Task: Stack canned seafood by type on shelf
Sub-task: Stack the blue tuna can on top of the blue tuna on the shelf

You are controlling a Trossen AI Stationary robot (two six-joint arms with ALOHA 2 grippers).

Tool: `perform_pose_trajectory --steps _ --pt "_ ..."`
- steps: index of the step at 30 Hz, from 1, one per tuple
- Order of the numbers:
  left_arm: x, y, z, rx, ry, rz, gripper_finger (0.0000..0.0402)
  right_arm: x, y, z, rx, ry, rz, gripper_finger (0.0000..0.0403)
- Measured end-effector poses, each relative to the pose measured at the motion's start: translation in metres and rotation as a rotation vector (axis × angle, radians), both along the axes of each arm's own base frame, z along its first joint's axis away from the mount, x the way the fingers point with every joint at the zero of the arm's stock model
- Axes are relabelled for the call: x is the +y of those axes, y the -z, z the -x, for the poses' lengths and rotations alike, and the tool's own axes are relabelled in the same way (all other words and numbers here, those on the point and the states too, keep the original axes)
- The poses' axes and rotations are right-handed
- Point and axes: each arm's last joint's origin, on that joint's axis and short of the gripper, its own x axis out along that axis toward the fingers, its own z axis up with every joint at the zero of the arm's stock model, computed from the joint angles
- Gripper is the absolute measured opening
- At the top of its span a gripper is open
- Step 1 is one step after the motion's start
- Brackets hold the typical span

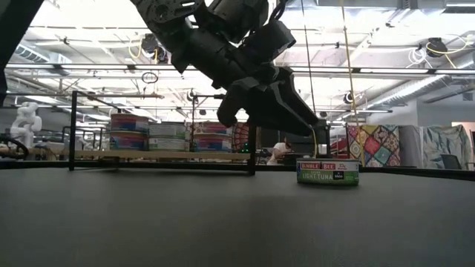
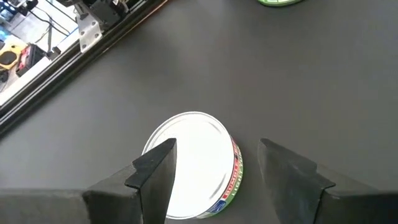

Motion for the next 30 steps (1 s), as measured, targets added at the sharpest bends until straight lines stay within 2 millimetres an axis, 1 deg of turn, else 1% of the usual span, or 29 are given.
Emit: perform_pose_trajectory --steps 4,5,6,9,12,17,19,24,27,30 --pt "0.000 0.001 0.001 0.010 -0.001 0.001 0.0226 0.000 0.009 0.001 0.008 -0.105 0.041 0.0040" --pt "0.000 0.001 0.001 0.015 -0.003 0.004 0.0226 0.000 0.012 0.001 0.008 -0.138 0.052 0.0021" --pt "0.000 0.002 0.001 0.020 -0.004 0.006 0.0226 0.000 0.014 0.001 0.006 -0.169 0.062 0.0013" --pt "-0.001 0.003 0.002 0.037 -0.003 0.006 0.0226 -0.003 0.025 0.000 0.016 -0.242 0.077 0.0012" --pt "-0.001 0.004 0.003 0.055 -0.003 0.005 0.0226 -0.008 0.040 0.001 0.043 -0.297 0.055 0.0003" --pt "-0.001 0.004 0.003 0.056 -0.003 0.005 0.0226 -0.028 0.054 0.000 0.034 -0.336 0.070 0.0001" --pt "-0.001 0.005 0.003 0.059 -0.003 0.005 0.0226 -0.041 0.054 -0.002 0.039 -0.338 0.128 0.0001" --pt "-0.001 0.005 0.004 0.062 -0.003 0.004 0.0226 -0.079 0.047 -0.008 0.006 -0.363 0.325 0.0001" --pt "-0.001 0.005 0.003 0.058 -0.002 0.004 0.0226 -0.101 0.042 -0.016 -0.075 -0.385 0.448 0.0001" --pt "-0.001 0.003 0.002 0.038 -0.002 0.005 0.0226 -0.120 0.041 -0.030 -0.180 -0.409 0.522 0.0001"
